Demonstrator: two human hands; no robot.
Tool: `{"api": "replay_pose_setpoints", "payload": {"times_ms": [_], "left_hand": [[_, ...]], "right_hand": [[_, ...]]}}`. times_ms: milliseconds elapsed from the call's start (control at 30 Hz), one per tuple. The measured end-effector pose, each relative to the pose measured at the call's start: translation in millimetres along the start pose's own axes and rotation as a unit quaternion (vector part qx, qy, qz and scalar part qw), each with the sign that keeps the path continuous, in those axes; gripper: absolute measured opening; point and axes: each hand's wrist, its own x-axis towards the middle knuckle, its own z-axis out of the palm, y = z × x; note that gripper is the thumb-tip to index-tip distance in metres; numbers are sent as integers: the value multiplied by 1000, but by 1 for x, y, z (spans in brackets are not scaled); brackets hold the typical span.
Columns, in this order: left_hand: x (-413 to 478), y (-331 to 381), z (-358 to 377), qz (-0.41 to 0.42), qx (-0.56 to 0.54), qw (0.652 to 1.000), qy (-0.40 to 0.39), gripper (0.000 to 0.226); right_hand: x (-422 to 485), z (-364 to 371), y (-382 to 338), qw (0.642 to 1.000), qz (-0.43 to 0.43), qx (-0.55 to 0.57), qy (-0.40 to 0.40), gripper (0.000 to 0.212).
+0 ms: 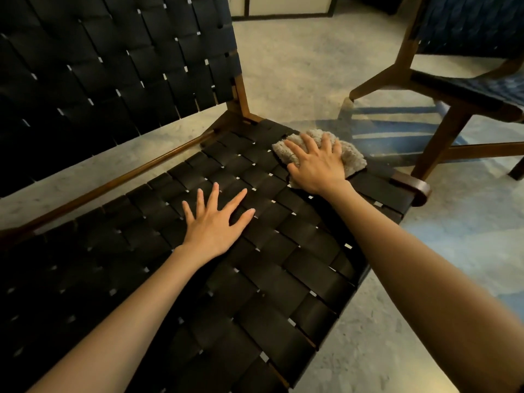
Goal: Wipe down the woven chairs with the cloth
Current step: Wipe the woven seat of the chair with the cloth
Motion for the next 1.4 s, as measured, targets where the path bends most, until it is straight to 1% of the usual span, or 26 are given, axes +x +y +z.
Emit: {"api": "replay_pose_setpoints", "payload": {"times_ms": [67, 167, 267, 367, 433, 500, 633, 733, 800, 867, 1000, 1033, 1100, 1200, 1300, 1367, 1400], "left_hand": [[5, -10, 0, 19, 11, 1000, 8, 73], [15, -31, -1, 37, 21, 998, 43, 70], [23, -60, -4, 19, 34, 996, 79, 62], [27, -81, -6, -1, 44, 994, 103, 62], [28, -90, -6, -35, 41, 991, 123, 63], [27, -96, -6, -63, 28, 987, 145, 64], [21, -98, -8, -81, 29, 983, 161, 61], [17, -93, -7, -96, 38, 982, 158, 59], [16, -88, -7, -103, 45, 984, 141, 59], [13, -82, -6, -104, 46, 986, 124, 60], [1, -72, -3, -106, 32, 987, 115, 58], [-3, -70, -2, -105, 30, 988, 113, 58], [-9, -65, 0, -101, 28, 989, 106, 57], [-16, -61, 0, -101, 20, 990, 97, 56], [-23, -58, 0, -98, 18, 990, 96, 56], [-29, -55, 2, -105, 25, 989, 101, 56], [-33, -53, 3, -112, 33, 988, 103, 57]], "right_hand": [[26, 7, -18, 1000, -25, -4, -3, 58], [64, 16, -42, 998, -58, -2, -5, 57], [97, 21, -61, 997, -83, 7, -6, 56], [120, 26, -78, 995, -97, 16, -3, 54], [129, 29, -87, 993, -113, 25, 7, 53], [131, 31, -97, 991, -129, 38, 12, 52], [111, 32, -120, 981, -173, 83, 2, 48], [76, 35, -137, 962, -246, 116, -13, 48], [61, 38, -139, 954, -279, 102, -25, 50], [67, 34, -124, 964, -252, 79, -25, 51], [100, 20, -72, 994, -110, -21, 1, 51], [104, 17, -64, 996, -84, -23, 2, 51], [103, 16, -61, 998, -62, -10, 0, 49], [80, 16, -78, 995, -94, 17, -12, 48], [32, 22, -109, 981, -174, 77, -48, 47], [-6, 28, -130, 967, -223, 115, -54, 46], [-21, 29, -137, 964, -233, 119, -52, 47]]}}
